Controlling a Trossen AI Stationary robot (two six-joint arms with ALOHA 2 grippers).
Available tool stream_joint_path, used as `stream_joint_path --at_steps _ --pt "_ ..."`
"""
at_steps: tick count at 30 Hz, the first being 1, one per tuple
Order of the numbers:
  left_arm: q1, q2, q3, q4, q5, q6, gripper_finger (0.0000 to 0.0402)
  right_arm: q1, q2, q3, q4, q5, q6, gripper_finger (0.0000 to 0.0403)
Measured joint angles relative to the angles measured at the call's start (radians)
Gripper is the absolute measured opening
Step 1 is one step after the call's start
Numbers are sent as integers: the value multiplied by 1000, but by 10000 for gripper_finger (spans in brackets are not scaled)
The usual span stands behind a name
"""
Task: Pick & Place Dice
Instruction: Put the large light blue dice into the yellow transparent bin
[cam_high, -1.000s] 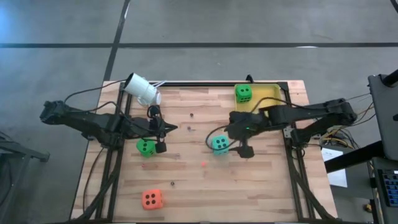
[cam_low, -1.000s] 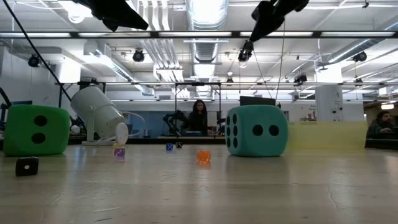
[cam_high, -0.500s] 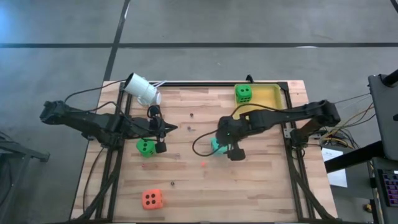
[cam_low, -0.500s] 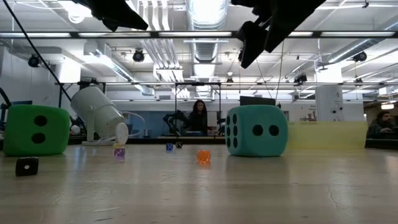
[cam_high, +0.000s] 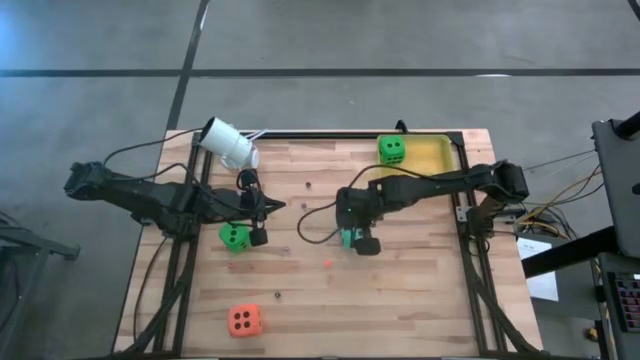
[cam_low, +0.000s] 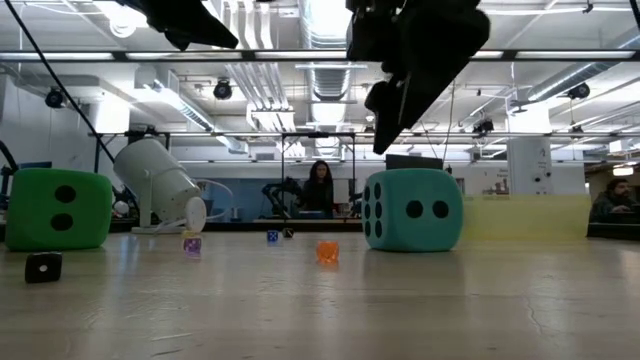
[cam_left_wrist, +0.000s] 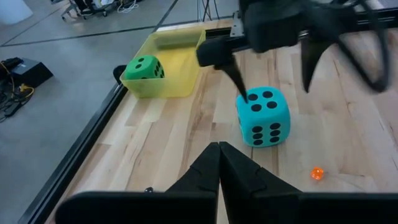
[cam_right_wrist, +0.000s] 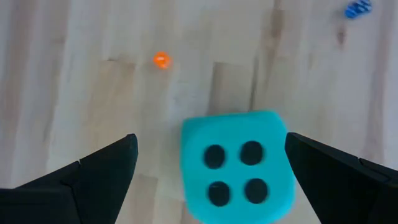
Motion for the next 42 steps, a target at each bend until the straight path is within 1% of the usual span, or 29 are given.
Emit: stream_joint_path --at_steps 5,10,19,25,28,34,36,39,42 --pt "0 0 0 0 0 0 12 -22 -2 -4 2 2 22 400" --pt "0 0 0 0 0 0 12 -28 0 -28 34 -1 4 400" --pt "0 0 0 0 0 0 12 -55 5 -46 33 -1 -1 400" --pt "0 0 0 0 0 0 12 -56 5 -75 35 -1 1 400" --pt "0 0 0 0 0 0 12 -56 5 -95 71 -1 3 400" --pt "0 0 0 1 0 1 12 -56 5 -97 71 -4 2 400" --pt "0 0 0 1 0 1 12 -56 5 -94 70 -12 -4 400" --pt "0 0 0 1 0 1 12 -56 5 -92 70 -61 -17 400" --pt "0 0 0 1 0 1 12 -55 5 -92 70 -71 -17 400"
